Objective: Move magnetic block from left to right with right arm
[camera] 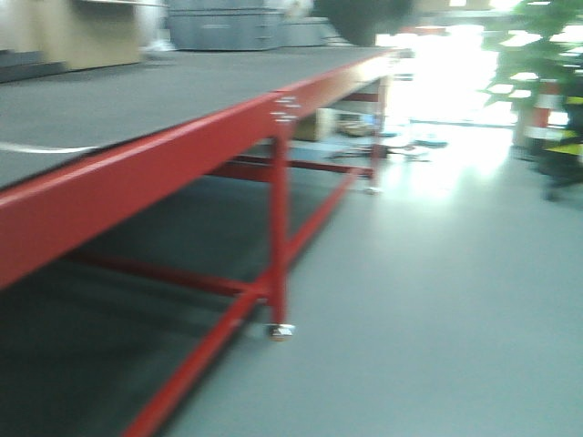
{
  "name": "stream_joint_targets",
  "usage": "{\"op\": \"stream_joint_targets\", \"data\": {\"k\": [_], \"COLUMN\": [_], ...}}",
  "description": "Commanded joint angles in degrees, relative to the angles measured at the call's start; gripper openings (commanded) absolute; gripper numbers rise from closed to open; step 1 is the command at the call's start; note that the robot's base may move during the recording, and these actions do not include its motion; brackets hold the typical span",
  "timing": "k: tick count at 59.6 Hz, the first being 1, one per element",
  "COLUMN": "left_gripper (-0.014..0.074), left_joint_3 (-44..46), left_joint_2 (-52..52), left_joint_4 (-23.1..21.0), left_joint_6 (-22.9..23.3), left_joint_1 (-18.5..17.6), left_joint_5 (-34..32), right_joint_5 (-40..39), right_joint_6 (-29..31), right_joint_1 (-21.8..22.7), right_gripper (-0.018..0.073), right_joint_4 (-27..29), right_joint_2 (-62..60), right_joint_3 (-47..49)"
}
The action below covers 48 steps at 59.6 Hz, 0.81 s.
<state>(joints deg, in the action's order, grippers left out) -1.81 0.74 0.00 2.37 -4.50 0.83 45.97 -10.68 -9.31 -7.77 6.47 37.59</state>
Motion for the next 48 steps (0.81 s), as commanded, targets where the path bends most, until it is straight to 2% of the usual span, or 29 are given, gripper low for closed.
{"op": "stream_joint_targets", "data": {"k": [1,48], "left_gripper": [-0.0116,-0.0116], "left_joint_3": [-0.59,-0.59], "left_joint_2": [0.83,0.83], "left_joint_4": [0.0,0.0], "left_joint_6": [0.34,0.34], "left_joint_1": [-0.15,-0.15], "left_joint_5": [-5.19,-5.19], "right_joint_5": [-5.19,-5.19], "right_joint_6": [0.39,0.39], "right_joint_1": [0.36,0.36], "right_gripper": [0.0197,0.0197], "right_joint_4": [-0.59,-0.59], "right_joint_2": [1.0,1.0], "right_joint_3": [1.35,1.35]}}
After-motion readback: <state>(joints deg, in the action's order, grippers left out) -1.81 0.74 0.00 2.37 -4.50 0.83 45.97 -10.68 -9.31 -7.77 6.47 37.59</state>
